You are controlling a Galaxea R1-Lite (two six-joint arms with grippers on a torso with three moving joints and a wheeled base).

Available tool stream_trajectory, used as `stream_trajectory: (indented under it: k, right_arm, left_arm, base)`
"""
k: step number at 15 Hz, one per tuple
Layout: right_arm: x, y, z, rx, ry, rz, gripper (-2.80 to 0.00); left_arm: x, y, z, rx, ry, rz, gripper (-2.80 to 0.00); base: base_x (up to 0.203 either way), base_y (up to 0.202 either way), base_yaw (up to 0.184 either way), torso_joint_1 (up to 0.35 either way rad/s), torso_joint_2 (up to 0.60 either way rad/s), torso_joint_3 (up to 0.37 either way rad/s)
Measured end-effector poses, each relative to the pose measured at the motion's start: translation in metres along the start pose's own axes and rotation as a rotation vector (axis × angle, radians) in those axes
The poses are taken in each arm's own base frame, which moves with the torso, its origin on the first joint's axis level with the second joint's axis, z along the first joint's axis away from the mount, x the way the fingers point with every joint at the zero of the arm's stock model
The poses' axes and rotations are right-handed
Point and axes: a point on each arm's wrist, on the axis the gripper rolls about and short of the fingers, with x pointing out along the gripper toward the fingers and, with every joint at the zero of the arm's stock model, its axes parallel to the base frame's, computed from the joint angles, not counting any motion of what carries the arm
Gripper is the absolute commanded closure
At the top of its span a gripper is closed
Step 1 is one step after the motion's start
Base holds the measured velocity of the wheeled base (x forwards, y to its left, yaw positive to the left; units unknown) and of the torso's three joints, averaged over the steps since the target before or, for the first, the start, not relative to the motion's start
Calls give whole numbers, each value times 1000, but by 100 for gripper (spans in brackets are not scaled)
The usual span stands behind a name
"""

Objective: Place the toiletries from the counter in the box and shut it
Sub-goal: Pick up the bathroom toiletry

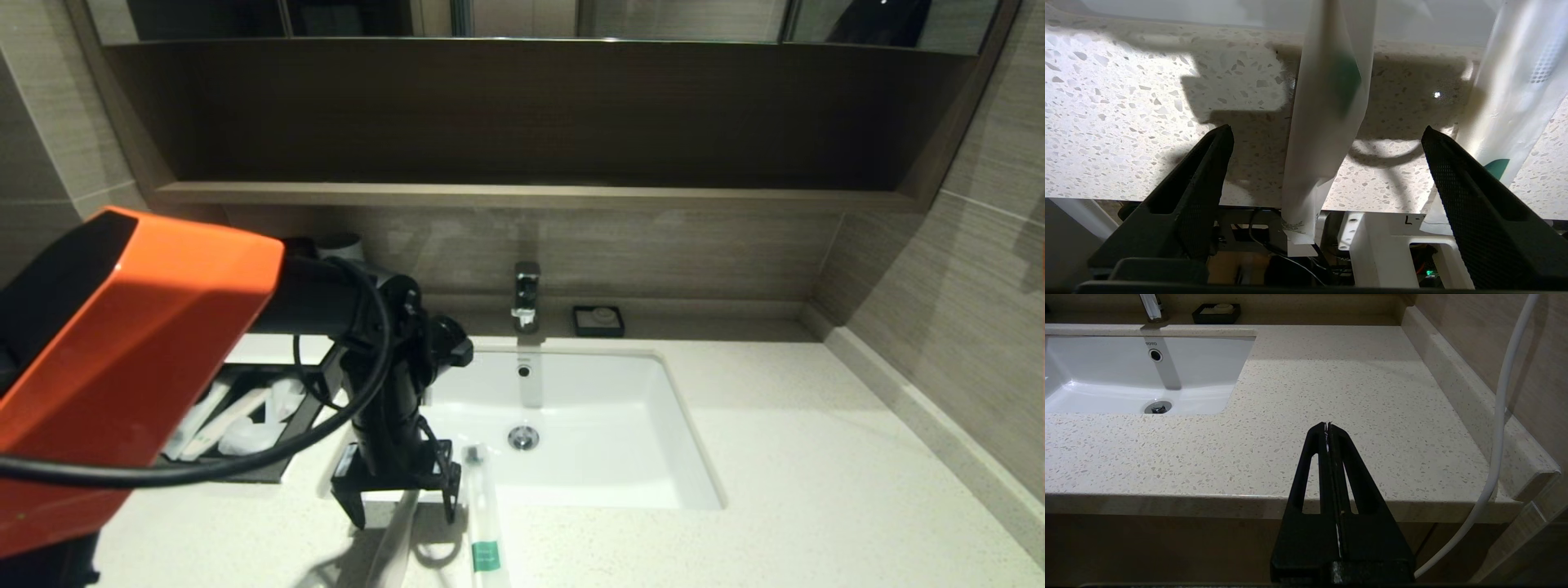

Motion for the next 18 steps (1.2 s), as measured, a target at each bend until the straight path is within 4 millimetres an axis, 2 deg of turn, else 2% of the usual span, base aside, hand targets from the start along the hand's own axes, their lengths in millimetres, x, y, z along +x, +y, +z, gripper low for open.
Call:
stream_trajectory:
  k: [18]
  right_arm:
    - [0,0,0,0,0,0,0]
  left_arm:
    - [5,3,-1,-11,18,11,-280]
  base:
    - [0,0,0,0,0,0]
